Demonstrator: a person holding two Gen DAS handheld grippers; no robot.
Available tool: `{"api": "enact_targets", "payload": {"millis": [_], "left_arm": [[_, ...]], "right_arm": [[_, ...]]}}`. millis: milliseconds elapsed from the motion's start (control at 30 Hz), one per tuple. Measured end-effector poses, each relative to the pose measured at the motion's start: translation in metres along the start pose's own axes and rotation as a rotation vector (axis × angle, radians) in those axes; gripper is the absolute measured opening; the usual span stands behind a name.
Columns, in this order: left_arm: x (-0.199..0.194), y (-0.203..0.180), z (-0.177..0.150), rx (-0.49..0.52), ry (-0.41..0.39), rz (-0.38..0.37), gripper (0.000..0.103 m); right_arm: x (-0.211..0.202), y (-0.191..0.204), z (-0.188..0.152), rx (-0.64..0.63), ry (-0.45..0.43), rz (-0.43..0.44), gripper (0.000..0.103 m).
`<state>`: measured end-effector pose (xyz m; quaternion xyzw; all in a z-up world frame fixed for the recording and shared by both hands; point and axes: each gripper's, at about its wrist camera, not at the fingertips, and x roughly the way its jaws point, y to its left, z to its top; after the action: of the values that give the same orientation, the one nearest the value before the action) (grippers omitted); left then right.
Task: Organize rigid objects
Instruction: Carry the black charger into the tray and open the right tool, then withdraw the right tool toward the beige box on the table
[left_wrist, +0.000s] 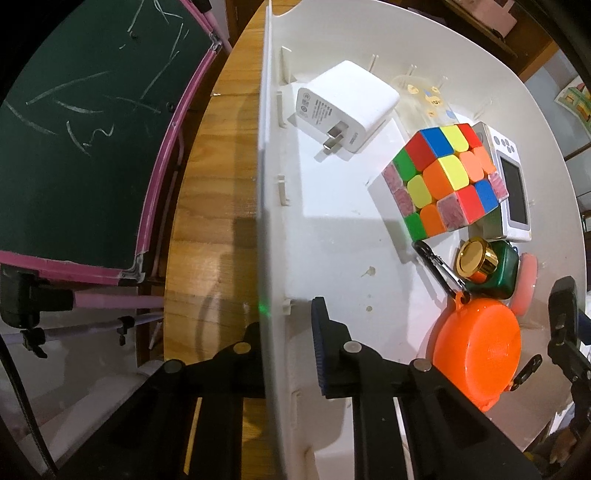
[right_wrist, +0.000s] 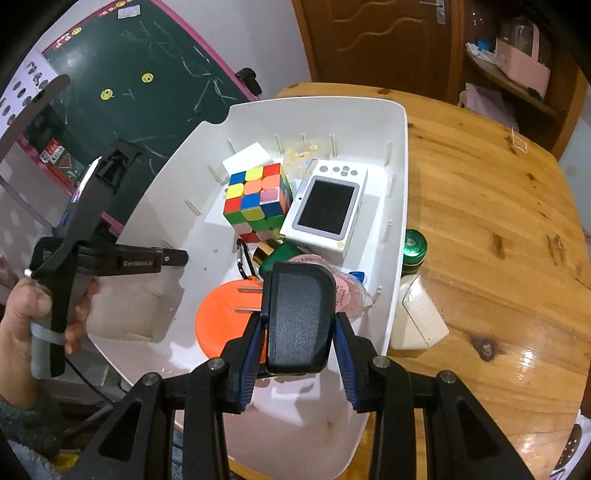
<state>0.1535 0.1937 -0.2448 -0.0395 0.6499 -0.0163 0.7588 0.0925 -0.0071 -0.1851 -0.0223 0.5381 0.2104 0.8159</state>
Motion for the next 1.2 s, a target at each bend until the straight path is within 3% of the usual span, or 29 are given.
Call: {"api": "enact_targets", "payload": {"millis": [200,467,567,633,700,1000,1200], "left_arm": [[0.0,-0.003,-0.005,0.012,-0.021,0.029,0.015],[-0.011,-0.017,-0.017,0.021,-0.049,0.061,0.015],[-0.012,-0.015,-0.023,0.011,-0.054,0.053,0.015],[-0.011,-0.014,-0.024,-0.002,-0.057,0.044,0.014],[-0.011,-0.012,-0.025,-0.012,-0.06,0.037,0.014],[-0.015,-0.009,-0.038,-0.036,-0.09,0.035,0.013],[-0.021,-0.008,-0.04,-0.062,-0.097,0.027,0.013]], "right_arm": [[0.006,0.006,0.0,0.019,0.023,0.029,0.038],[0.013,0.019,0.0,-0.025,0.033,-0.027,0.039],[0.015,0.023,-0.001,-0.046,0.042,-0.041,0.043],[0.014,0.025,-0.002,-0.047,0.039,-0.034,0.053],[0.01,0.024,-0.002,-0.04,0.029,-0.018,0.054],[-0.039,-0.008,0.001,0.028,-0.102,0.024,0.055],[-0.075,-0.057,0.0,0.111,-0.201,-0.045,0.055]]}}
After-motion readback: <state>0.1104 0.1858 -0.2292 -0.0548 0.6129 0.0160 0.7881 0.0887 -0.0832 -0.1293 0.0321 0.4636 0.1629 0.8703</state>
